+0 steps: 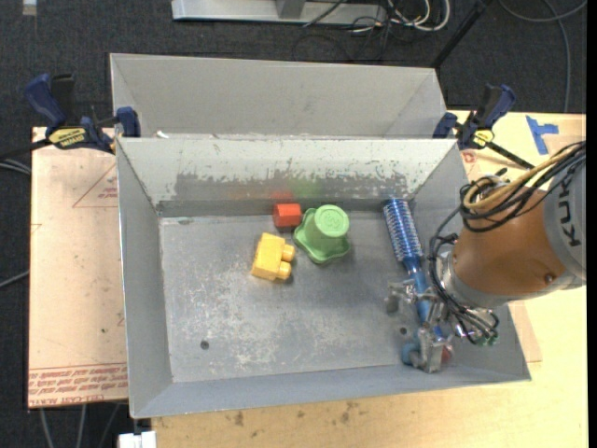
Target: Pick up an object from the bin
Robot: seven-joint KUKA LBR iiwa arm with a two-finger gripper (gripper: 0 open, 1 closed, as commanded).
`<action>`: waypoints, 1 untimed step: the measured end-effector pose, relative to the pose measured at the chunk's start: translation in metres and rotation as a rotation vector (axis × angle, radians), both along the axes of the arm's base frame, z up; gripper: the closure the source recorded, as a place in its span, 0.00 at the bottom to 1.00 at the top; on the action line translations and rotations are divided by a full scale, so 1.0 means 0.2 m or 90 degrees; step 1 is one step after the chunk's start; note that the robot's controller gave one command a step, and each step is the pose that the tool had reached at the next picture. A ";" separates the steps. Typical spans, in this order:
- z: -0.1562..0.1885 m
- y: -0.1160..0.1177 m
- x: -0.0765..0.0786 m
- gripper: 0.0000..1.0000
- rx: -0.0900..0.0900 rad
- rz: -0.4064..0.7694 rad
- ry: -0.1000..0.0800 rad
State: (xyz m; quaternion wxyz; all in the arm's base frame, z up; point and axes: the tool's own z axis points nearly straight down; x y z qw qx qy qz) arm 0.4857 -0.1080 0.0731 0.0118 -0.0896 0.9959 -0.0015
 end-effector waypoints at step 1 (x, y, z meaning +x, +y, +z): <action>-0.01 0.02 -0.02 1.00 0.001 0.007 0.012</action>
Offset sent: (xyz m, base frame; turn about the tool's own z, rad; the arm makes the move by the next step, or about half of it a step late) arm 0.0000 0.0000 0.0000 0.0000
